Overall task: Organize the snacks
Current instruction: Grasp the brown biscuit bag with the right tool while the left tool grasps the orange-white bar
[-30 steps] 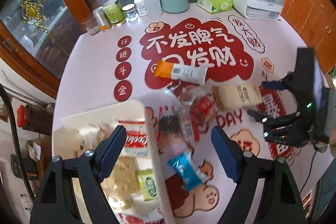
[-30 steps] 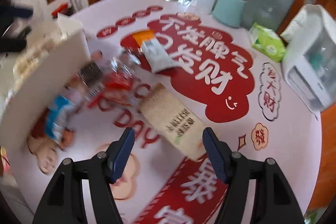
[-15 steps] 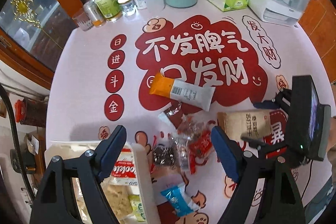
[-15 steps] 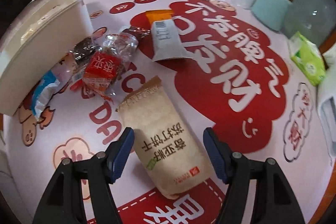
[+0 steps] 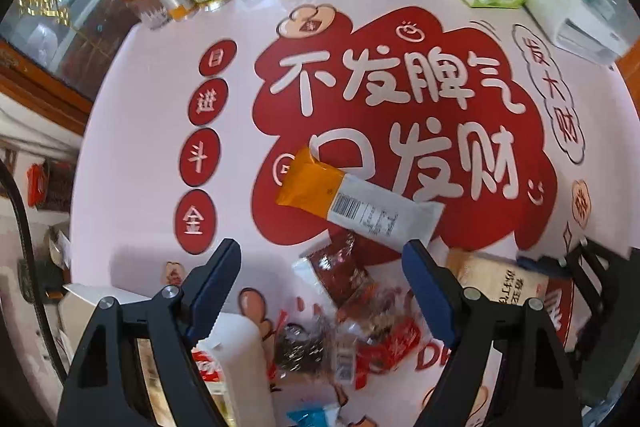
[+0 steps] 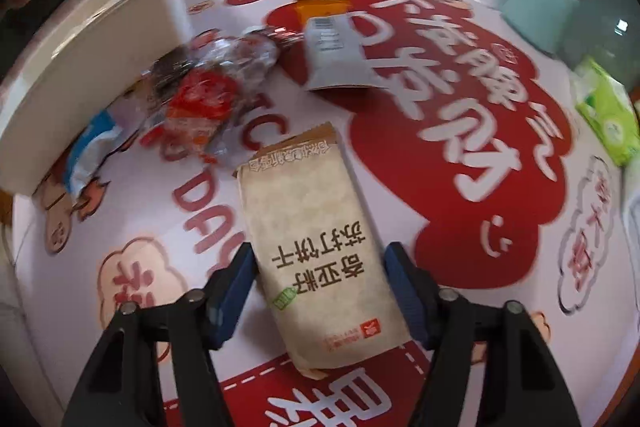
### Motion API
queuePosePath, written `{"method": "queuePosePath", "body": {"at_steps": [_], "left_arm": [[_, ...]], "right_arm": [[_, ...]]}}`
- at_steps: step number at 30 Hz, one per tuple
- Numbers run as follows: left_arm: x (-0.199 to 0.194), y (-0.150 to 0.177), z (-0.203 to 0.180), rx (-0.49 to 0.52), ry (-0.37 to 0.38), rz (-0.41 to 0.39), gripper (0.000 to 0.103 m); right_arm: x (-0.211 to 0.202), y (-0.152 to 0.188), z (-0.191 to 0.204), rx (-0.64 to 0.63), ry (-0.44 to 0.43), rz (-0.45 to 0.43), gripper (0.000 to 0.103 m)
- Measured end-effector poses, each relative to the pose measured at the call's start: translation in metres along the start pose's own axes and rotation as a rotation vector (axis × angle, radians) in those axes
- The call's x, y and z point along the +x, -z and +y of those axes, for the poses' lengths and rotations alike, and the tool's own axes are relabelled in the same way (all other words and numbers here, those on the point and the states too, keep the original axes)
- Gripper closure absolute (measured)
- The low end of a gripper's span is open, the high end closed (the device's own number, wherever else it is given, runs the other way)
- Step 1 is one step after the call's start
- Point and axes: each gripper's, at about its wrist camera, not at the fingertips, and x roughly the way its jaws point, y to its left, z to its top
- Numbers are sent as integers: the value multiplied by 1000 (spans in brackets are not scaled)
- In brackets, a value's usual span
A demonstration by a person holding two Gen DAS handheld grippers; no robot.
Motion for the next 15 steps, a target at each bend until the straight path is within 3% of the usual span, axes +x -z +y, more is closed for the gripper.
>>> {"method": "queuePosePath", "body": {"at_steps": [8, 15], "left_arm": [[45, -15, 1, -139, 33, 62, 21], [78, -30, 14, -318, 48, 88, 21]], "right_arm": [[-13, 31, -61, 414, 149, -52, 47], [-24, 58, -75, 573, 155, -98, 47]]}}
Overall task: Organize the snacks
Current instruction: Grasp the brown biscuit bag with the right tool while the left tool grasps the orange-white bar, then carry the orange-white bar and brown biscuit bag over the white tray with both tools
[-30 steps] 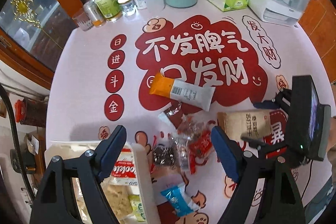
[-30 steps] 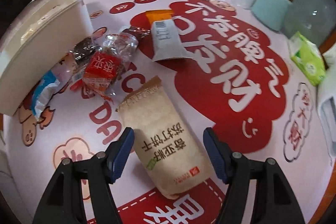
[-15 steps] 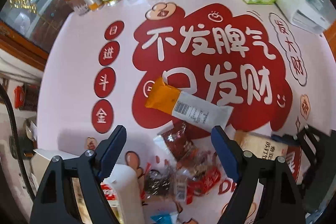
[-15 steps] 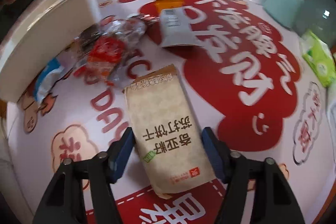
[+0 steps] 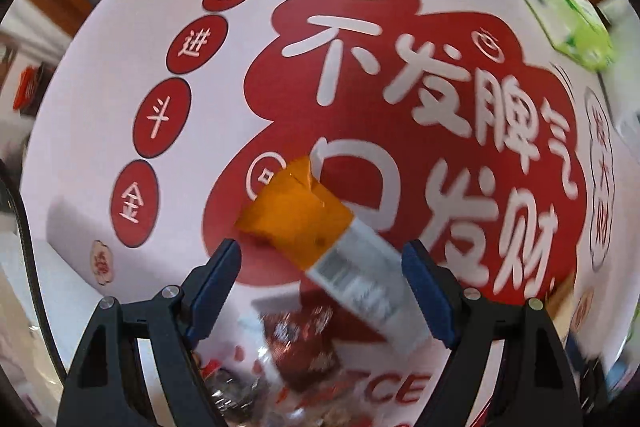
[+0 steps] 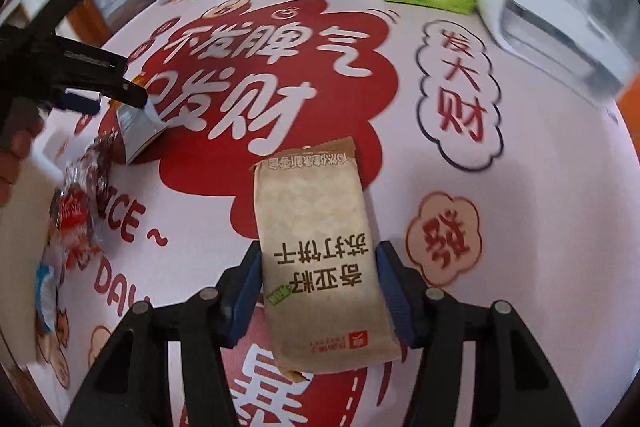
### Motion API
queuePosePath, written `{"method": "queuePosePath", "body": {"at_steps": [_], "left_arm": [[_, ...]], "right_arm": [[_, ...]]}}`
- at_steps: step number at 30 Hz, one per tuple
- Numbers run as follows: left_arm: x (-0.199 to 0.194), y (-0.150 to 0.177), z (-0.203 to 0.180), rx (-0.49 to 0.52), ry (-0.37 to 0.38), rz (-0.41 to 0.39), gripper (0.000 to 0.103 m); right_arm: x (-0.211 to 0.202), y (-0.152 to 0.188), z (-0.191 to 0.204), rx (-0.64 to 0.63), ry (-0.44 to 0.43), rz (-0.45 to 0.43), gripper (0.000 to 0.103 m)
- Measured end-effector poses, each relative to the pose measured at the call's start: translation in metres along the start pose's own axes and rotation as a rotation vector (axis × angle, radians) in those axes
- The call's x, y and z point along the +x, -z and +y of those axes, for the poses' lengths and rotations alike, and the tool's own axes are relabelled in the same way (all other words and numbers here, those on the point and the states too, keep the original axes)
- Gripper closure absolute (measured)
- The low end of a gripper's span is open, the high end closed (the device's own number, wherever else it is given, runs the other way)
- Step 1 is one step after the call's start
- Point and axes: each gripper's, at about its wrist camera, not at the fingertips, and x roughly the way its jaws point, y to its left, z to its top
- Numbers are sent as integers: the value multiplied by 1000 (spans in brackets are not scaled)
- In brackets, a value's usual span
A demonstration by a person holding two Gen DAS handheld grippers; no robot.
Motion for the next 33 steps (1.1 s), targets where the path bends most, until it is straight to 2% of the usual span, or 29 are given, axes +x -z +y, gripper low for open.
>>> {"method": "queuePosePath", "body": {"at_steps": [3, 5, 7, 8, 10, 15, 23, 27, 33], "left_arm": [[13, -3, 1, -52, 26, 40, 29], [10, -1, -7, -28, 8, 13, 37], [5, 3, -16, 8, 14, -6, 59], [4, 4, -19, 19, 21, -8, 61], [-1, 9, -25, 42, 36, -24, 71], [-22, 22, -43, 92, 99, -55, 72], [-97, 70, -74, 232, 222, -128, 72], [-138, 107, -68, 321, 257, -163, 72], [-175, 175, -20, 397, 278, -171, 72]], "right_arm": [[1, 3, 5, -1, 11, -12, 46], [-1, 8, 9, -13, 21, -18, 46], [0, 7, 12, -21, 25, -18, 46], [0, 9, 13, -21, 23, -18, 46], [-2, 10, 13, -13, 18, -19, 46], [-5, 16, 13, 30, 1, -14, 47], [-27, 30, 21, 84, -33, -15, 48], [-51, 40, 35, 95, -44, -42, 48], [-87, 61, 62, 108, -80, -74, 48]]}}
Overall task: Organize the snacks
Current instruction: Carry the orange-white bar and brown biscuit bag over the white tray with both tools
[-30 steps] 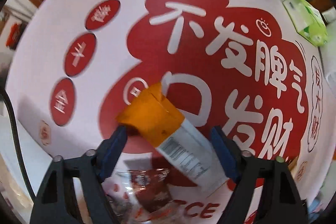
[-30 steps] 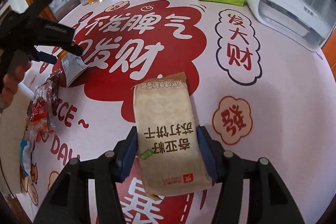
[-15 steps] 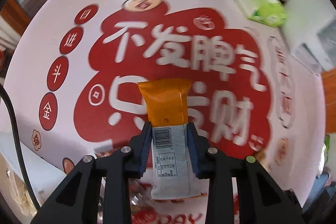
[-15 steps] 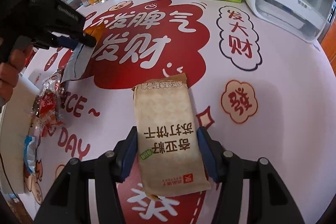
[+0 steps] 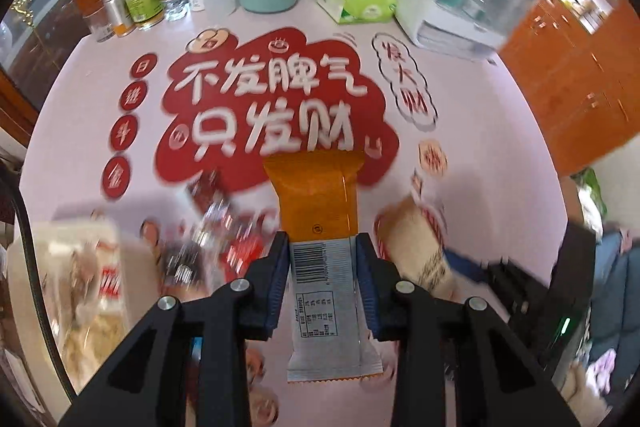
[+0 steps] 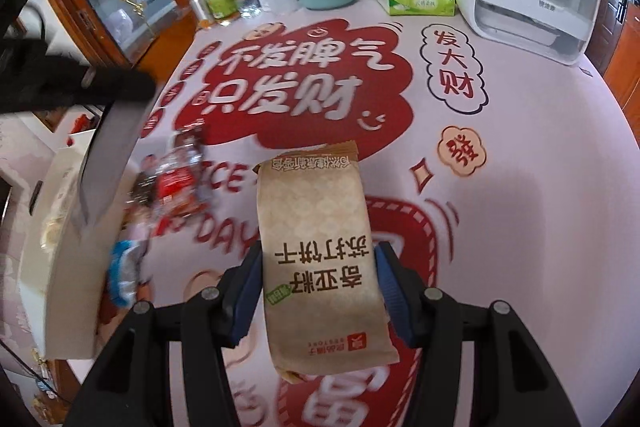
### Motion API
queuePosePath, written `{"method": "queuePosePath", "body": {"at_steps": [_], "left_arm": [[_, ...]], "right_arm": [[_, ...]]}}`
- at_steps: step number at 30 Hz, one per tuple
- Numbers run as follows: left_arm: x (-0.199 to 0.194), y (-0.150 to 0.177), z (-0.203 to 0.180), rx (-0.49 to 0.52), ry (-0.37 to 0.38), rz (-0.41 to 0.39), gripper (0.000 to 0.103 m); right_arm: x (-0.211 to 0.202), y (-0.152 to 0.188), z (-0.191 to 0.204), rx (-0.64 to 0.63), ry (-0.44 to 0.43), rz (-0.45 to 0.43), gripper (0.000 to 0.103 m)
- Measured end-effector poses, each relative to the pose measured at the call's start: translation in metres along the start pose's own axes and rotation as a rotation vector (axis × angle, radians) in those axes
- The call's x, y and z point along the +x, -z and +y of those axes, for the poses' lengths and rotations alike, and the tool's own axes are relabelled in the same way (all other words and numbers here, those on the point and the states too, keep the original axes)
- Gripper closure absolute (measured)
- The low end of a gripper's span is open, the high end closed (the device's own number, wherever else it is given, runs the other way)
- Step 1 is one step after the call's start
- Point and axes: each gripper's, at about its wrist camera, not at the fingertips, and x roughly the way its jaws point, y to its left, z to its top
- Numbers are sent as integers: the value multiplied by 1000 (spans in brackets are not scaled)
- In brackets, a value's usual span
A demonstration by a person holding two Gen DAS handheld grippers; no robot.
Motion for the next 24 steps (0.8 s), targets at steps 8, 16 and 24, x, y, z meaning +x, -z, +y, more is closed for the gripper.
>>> {"method": "queuePosePath", "body": {"at_steps": [8, 16, 24], "left_arm": [[-67, 96, 66, 35, -157, -39, 72], [-115, 139, 153, 59, -347, -27, 72], [-129, 147, 225, 24, -395, -28, 72]], "right_arm": [[-38, 32, 63, 6, -51, -41, 48], [-58, 46, 169, -17, -171, -107, 48], [-57, 48, 277, -171, -189, -160, 47]]}}
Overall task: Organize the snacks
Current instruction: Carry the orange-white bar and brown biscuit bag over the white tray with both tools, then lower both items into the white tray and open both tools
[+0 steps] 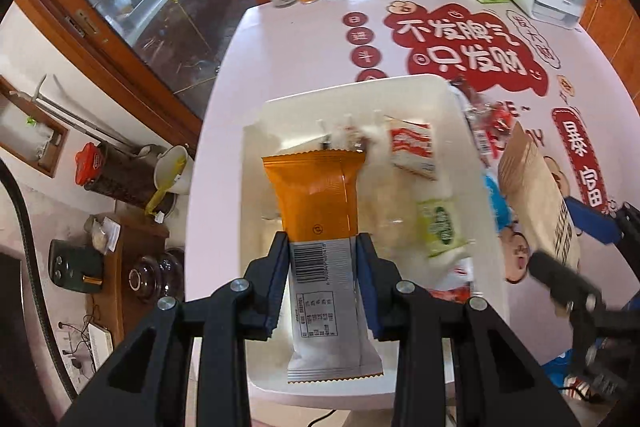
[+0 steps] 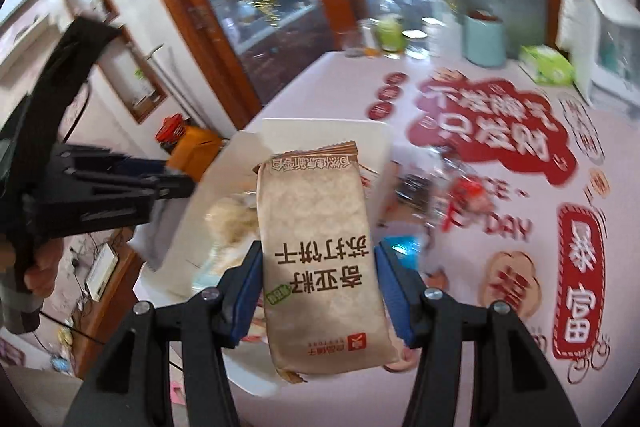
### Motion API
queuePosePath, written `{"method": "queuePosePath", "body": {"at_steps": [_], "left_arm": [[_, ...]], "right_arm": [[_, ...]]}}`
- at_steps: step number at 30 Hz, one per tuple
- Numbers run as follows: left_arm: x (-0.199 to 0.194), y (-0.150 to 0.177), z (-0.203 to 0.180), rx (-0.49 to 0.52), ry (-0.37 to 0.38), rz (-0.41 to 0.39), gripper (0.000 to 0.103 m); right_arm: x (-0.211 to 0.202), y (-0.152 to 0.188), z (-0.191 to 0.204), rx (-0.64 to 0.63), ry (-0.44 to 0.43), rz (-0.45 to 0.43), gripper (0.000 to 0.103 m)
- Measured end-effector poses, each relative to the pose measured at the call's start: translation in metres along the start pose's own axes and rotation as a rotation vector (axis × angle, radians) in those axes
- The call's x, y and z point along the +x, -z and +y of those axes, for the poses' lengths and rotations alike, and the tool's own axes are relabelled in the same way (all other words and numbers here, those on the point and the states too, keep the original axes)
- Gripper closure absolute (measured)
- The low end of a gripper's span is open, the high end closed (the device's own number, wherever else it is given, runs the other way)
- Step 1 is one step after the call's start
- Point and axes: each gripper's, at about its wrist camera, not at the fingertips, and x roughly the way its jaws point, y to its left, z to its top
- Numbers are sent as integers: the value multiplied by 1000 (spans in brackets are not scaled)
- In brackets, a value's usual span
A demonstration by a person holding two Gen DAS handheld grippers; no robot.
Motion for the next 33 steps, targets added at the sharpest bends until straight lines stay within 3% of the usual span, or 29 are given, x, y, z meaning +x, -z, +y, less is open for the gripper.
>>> {"method": "queuePosePath", "body": {"at_steps": [7, 17, 20, 21, 22, 24, 25, 33], "left_arm": [[19, 6, 25, 21, -5, -2, 72], [46, 17, 33, 49, 62, 20, 70], [48, 19, 33, 49, 71, 22, 68], [49, 19, 34, 46, 71, 19, 62], [48, 19, 33, 43, 71, 18, 47], [46, 19, 35, 23, 64, 4, 28], [45, 20, 36, 18, 62, -4, 24], [39, 23, 34, 18, 69, -11, 22]], "right_arm": [[24, -8, 47, -39, 7, 2, 47], [59, -2, 76, -54, -27, 105, 47], [59, 0, 79, -63, -12, 104, 40], [59, 0, 79, -62, -13, 101, 37], [58, 0, 79, -59, -16, 96, 36], [55, 1, 79, -59, -16, 87, 34], [53, 1, 79, -57, -17, 79, 34], [44, 4, 80, -69, -14, 56, 32]]}}
